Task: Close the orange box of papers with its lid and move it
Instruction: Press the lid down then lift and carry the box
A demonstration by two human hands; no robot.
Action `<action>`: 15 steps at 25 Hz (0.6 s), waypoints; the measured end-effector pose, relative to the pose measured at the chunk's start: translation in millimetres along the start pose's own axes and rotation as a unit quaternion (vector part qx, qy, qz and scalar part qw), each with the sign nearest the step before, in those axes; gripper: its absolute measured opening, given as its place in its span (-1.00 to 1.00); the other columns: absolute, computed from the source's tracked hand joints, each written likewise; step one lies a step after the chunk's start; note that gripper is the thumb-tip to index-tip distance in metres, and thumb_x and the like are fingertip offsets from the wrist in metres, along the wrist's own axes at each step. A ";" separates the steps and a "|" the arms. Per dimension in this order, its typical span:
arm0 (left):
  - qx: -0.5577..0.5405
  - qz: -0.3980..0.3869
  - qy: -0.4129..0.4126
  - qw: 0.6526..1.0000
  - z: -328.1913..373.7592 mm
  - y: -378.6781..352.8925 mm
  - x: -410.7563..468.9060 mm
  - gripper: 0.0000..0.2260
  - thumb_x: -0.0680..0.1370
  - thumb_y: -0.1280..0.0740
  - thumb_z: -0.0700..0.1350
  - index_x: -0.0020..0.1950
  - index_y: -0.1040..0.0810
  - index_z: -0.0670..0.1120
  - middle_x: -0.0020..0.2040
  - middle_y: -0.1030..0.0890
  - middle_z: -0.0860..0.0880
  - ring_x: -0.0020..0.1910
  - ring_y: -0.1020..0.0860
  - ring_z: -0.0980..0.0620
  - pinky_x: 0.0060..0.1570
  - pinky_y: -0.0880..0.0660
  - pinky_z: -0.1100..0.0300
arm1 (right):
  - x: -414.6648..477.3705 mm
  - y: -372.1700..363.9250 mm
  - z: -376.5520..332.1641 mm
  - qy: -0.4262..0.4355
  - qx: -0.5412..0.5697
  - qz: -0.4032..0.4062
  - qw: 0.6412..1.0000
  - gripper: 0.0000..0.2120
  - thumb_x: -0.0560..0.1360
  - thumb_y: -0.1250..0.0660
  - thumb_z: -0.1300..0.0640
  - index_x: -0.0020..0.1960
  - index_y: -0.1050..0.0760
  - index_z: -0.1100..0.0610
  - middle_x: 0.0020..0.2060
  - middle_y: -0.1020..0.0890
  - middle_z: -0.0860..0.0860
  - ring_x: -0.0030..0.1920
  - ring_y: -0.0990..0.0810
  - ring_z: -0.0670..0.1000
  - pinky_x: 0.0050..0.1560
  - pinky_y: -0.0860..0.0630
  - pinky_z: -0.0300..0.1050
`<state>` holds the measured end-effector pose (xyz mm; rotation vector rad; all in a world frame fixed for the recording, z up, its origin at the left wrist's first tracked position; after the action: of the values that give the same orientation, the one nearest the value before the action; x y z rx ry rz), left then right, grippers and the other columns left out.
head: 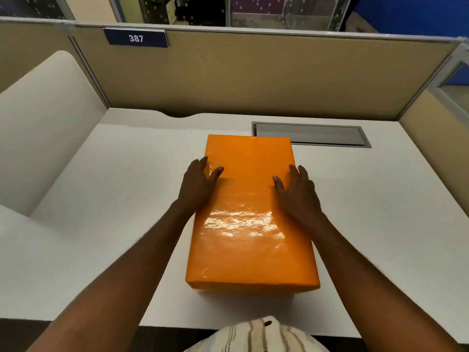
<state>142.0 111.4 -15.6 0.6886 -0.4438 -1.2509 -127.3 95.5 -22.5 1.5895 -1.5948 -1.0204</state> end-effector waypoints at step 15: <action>-0.007 -0.022 0.016 1.000 0.4 -25.8 80.6 -0.34 0.52 -0.27 0.20 0.54 -0.15 -0.03 0.51 -0.29 -0.10 0.46 -0.32 -0.14 0.39 -0.27 -0.05 | 122.7 -23.5 -23.4 -0.007 -0.023 -0.022 0.999 -0.29 0.54 -0.02 -0.29 0.55 -0.03 0.07 0.58 -0.02 0.05 0.50 -0.15 0.30 0.40 -0.24 0.26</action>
<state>145.4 29.8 -37.9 0.7091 -0.3963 -1.2815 -101.2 -27.6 -40.8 1.5971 -1.5397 -1.0860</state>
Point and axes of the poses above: each hand's wrist, its own x-axis towards the middle knuckle, its own y-axis out of the back of the hand, z = x × y, the point moved 9 cm from there along x, towards the middle knuckle
